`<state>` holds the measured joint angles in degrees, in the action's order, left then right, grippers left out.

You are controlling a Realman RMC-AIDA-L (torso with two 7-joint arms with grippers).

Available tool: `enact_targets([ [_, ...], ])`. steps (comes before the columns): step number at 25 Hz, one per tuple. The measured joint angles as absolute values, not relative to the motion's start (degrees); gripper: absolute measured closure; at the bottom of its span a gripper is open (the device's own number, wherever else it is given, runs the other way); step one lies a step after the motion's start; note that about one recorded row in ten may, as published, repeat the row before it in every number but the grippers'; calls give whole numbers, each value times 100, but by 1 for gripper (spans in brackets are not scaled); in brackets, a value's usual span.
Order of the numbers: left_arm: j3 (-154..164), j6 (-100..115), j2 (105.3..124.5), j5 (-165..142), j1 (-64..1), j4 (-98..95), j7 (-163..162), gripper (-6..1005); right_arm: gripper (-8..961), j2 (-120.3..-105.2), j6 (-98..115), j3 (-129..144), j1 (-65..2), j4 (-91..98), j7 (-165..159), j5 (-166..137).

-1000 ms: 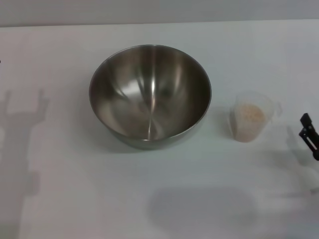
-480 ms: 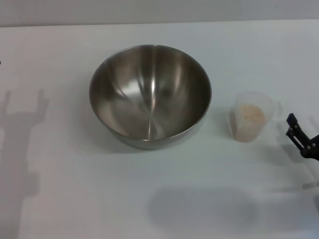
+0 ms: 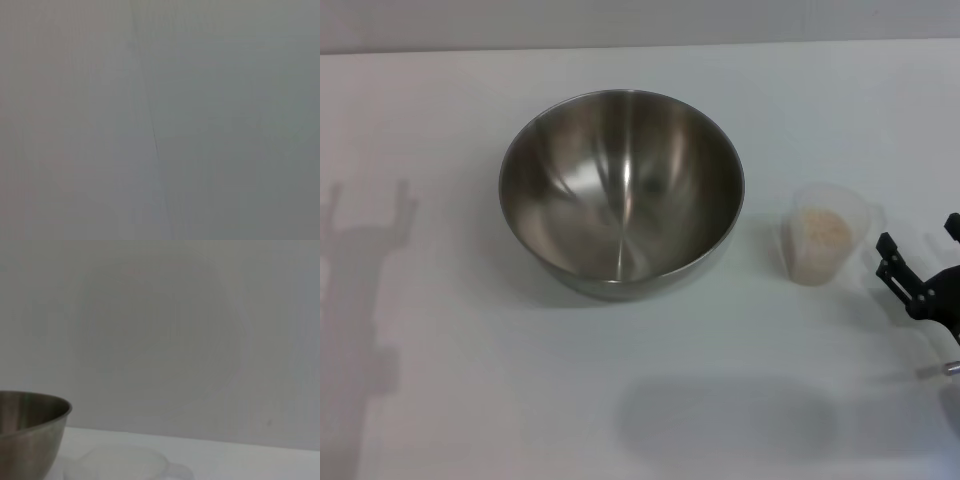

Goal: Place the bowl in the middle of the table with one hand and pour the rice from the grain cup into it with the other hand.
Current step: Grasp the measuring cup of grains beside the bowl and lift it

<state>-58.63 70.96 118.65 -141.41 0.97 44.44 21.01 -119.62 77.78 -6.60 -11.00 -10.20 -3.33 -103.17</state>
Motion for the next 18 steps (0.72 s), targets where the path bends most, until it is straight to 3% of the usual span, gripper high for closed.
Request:
enact_targets([
  [18,-5783,7233,11865,-14141,145,4420,2100,174,147,-11961,7601,-655,-1209,-1046,-334,-10317],
])
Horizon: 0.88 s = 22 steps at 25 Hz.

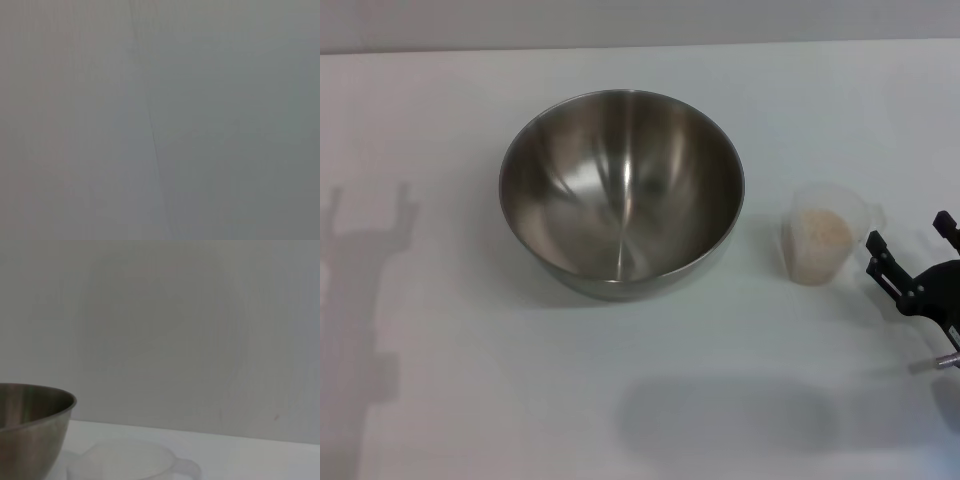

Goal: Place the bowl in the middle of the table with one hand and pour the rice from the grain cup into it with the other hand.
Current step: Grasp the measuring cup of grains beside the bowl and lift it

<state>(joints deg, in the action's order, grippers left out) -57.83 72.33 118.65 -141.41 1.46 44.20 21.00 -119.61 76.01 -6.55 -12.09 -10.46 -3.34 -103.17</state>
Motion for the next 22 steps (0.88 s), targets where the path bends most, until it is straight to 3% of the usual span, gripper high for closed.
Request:
enact_targets([
  [22,-5760,7234,11865,-14141,173,4315,1960,174,152,-11953,7376,-703,-1412,-1019,-334,-10293],
])
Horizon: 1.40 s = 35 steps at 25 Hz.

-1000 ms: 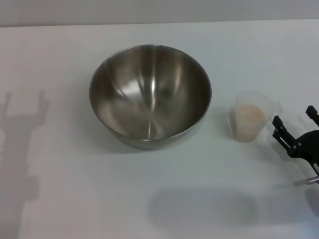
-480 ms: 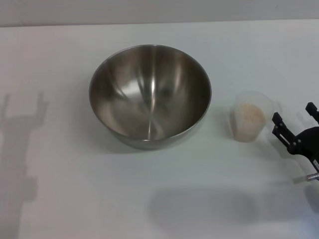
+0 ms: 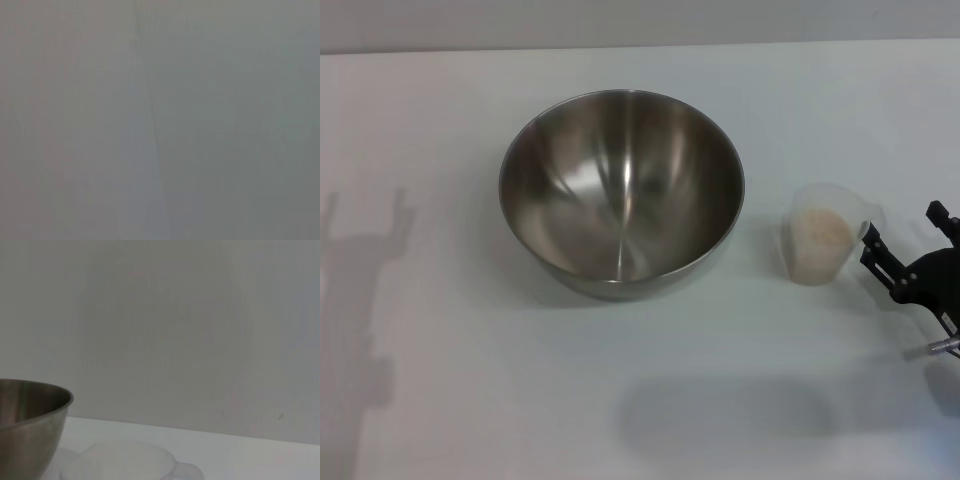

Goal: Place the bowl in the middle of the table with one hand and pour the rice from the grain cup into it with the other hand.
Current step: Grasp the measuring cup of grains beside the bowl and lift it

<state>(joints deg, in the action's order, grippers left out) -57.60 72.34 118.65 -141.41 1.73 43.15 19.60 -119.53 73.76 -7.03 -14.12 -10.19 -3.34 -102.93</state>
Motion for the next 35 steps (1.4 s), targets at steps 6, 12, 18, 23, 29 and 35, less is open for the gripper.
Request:
enact_targets([
  [6,-5726,7233,11865,-14142,174,4256,1959,174,154,-11953,7372,-707,-1441,-1019,-334,-10289],
  [12,-5722,7230,11865,-14142,178,4243,1959,174,156,-11953,7371,-721,-1499,-1004,-334,-10283],
  [18,-5717,7225,11865,-14142,177,4211,1959,174,157,-11953,7371,-732,-1541,-997,-334,-10282],
  [23,-5713,7224,11865,-14142,170,4169,1899,174,159,-11953,7371,-738,-1563,-991,-334,-10279],
  [29,-5712,7224,11865,-14142,155,4117,1821,174,160,-11950,7373,-740,-1570,-993,-334,-10273],
  [35,-5712,7224,11865,-14142,143,4098,1819,174,162,-11948,7373,-738,-1582,-993,-333,-10273],
])
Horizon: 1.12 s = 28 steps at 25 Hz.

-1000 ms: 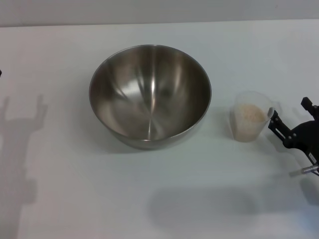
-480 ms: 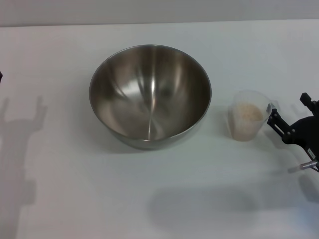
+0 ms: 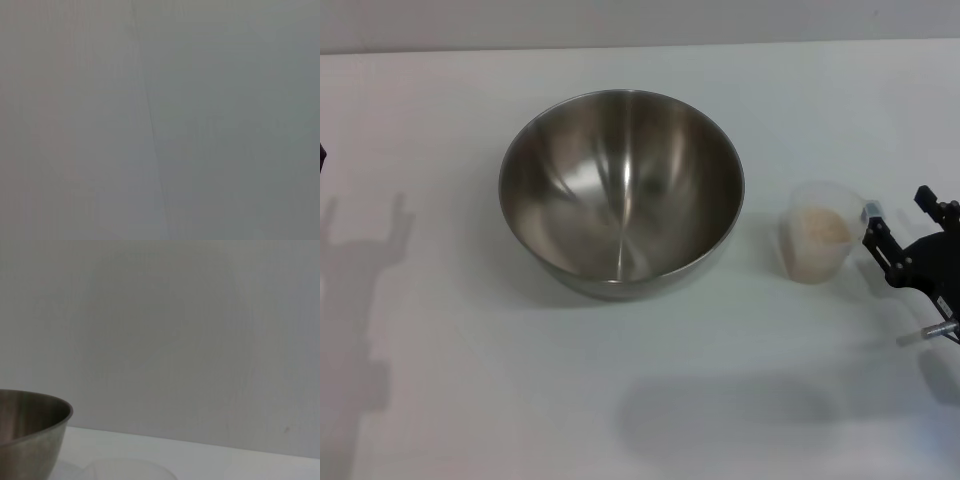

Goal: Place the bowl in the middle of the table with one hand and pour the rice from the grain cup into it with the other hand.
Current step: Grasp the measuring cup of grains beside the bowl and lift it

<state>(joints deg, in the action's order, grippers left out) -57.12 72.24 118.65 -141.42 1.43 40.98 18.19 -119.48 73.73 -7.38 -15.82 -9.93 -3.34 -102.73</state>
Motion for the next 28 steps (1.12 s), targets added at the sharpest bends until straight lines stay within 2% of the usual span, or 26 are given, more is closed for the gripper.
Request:
enact_targets([
  [4,-5712,7224,11865,-14142,140,4092,1819,174,163,-11948,7372,-738,-1583,-993,-331,-10273],
  [9,-5712,7217,11865,-14142,137,4077,1819,174,415,-11959,7368,-738,-1587,-996,-303,-10273],
  [20,-5679,7219,11865,-14141,123,4037,1819,174,903,-11971,7538,-902,-1534,-1002,-264,-10273],
  [28,-5678,7207,11865,-14141,123,4021,1819,174,930,-11945,8577,-1049,-1394,-982,-254,-10273],
])
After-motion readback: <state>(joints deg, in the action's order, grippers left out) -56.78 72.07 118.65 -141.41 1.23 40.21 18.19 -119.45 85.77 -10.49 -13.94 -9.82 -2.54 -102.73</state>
